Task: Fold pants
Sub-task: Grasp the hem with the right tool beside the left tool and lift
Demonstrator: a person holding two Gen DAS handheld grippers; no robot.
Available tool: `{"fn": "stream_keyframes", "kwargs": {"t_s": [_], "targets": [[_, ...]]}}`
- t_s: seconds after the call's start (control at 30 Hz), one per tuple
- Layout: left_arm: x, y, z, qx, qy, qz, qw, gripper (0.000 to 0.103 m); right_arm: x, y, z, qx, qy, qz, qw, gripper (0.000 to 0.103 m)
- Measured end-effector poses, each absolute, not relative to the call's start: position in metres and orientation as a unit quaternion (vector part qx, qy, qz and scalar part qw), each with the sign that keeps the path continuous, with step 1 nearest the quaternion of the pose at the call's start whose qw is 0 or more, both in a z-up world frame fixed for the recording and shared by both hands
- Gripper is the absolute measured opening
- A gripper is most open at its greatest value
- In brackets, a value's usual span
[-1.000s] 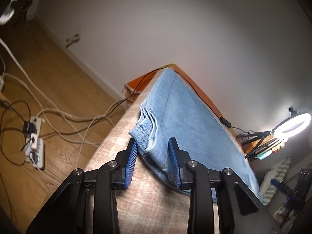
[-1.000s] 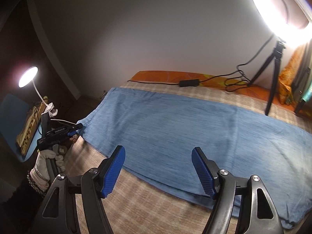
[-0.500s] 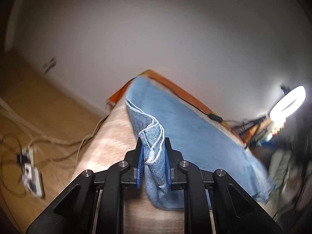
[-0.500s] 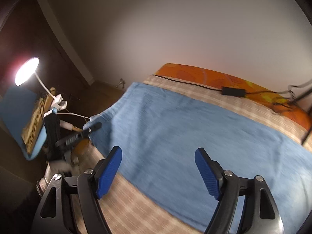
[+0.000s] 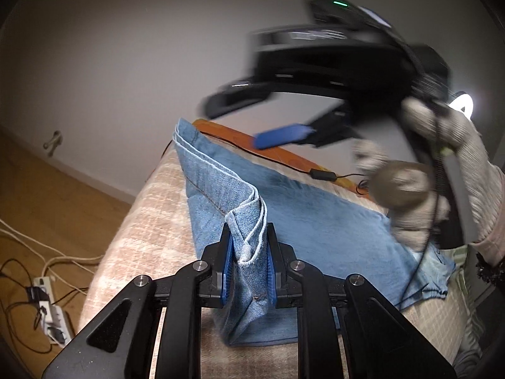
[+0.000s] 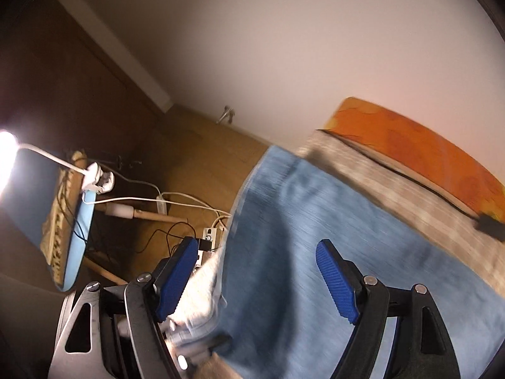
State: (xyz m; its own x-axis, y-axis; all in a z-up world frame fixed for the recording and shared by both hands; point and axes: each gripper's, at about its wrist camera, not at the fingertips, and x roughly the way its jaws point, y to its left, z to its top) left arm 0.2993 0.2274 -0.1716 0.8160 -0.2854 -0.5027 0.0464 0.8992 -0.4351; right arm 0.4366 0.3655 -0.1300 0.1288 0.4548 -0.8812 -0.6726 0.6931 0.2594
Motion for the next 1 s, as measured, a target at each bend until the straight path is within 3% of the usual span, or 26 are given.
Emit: {"fn": "stream_keyframes", "kwargs": {"t_s": [0.37, 0.47, 0.5, 0.6, 1.0], "targets": [[0.303, 0.218, -0.171, -0.181, 0.294, -0.116, 0.931, 0.016, 0.457, 0.404, -0.154, -0.136, 0.548, 0.341, 0.752, 0.071], [0.304, 0.218, -0.169, -0.178, 0.296, -0.123, 0.93, 0.016, 0.461, 0.403, -0.159, -0.154, 0.548, 0.325, 0.755, 0.046], [0.305, 0.217, -0.168, -0.177, 0.297, -0.126, 0.93, 0.015, 0.463, 0.402, -0.159, -0.156, 0.549, 0.321, 0.756, 0.024], [0.305, 0.217, -0.162, -0.176, 0.298, -0.136, 0.928, 0.015, 0.461, 0.387, -0.149, -0.155, 0.531, 0.322, 0.769, 0.009], [0.305, 0.163, -0.122, -0.141, 0.31, -0.212, 0.916, 0.015, 0.438, 0.282, -0.082, -0.139, 0.449, 0.272, 0.84, 0.004]]}}
